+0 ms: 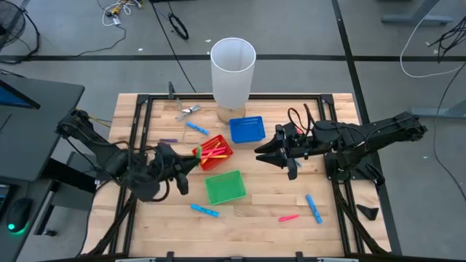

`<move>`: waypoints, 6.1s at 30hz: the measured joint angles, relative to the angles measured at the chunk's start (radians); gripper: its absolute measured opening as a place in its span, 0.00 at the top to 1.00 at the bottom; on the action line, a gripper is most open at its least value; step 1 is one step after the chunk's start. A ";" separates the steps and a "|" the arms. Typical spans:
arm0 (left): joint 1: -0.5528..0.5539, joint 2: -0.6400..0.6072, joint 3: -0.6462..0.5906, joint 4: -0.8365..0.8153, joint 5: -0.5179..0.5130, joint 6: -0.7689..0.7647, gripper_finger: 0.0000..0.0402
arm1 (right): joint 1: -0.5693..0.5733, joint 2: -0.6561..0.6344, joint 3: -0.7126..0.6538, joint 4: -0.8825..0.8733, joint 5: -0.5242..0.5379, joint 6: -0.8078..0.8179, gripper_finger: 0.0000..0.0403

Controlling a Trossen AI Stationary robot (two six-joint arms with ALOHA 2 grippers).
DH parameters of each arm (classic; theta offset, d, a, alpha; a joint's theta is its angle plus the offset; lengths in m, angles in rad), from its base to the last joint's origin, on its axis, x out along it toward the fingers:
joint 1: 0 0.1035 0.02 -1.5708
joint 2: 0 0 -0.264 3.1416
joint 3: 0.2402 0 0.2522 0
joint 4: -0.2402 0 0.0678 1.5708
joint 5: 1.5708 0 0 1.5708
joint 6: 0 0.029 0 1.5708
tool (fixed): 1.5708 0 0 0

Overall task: Pick & Place Markers
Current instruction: Put the green pen into the blue bin

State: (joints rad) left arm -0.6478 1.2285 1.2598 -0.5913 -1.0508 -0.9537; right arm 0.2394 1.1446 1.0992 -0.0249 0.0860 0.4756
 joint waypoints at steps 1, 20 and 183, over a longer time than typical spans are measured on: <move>0.007 0.000 0.009 0.045 0.000 0.056 0.91 | 0.000 0.000 0.000 0.017 -0.004 0.003 0.67; 0.252 0.039 0.019 0.620 0.396 0.528 0.91 | 0.000 0.086 0.000 0.216 -0.030 -0.068 0.70; 0.335 0.227 0.018 0.196 1.075 0.102 0.68 | -0.446 0.565 0.385 -1.074 0.093 -0.956 0.94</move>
State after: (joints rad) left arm -0.3126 1.4559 1.2781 -0.3958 0.0246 -0.8519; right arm -0.2066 1.7097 1.4847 -1.0994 0.1787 -0.4807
